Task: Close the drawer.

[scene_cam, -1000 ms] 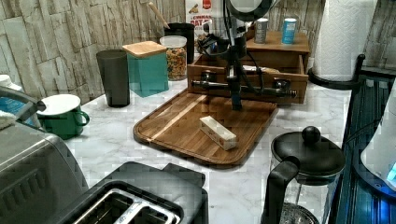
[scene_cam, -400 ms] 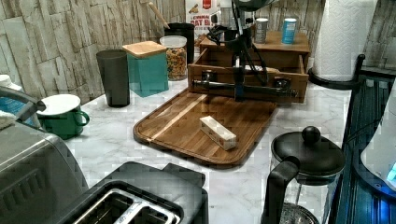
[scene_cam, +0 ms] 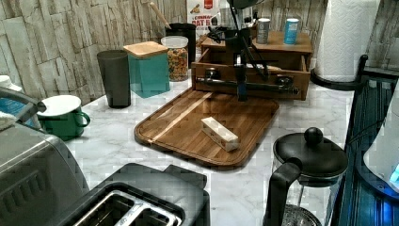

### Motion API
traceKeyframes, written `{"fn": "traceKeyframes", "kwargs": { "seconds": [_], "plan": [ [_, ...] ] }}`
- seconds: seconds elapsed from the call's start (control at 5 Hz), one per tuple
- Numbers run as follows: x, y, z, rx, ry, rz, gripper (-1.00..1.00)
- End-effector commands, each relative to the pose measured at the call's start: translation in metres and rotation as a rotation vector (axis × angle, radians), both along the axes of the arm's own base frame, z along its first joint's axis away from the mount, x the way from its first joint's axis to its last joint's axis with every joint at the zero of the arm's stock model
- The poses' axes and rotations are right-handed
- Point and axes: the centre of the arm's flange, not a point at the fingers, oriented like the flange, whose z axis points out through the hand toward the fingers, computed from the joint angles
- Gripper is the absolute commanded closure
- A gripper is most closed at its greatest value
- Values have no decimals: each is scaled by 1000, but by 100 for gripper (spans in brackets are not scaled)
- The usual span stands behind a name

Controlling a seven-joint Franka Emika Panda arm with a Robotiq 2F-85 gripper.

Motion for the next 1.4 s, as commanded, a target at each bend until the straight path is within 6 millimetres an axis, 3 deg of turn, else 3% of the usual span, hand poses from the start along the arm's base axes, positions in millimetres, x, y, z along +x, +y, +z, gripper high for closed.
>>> {"fn": "traceKeyframes", "kwargs": {
  "seconds": [0.2, 0.8, 1.0, 1.2, 1.4],
  "plan": [
    [47, -167, 93, -130, -279, -131, 100],
    [60, -280, 113, -239, -310, -167, 100],
    [70, -303, 130, -265, -303, -148, 100],
    [74, -309, 143, -285, -316, -137, 100],
    [68, -300, 148, -178, -325, -71, 100]
  ]
}}
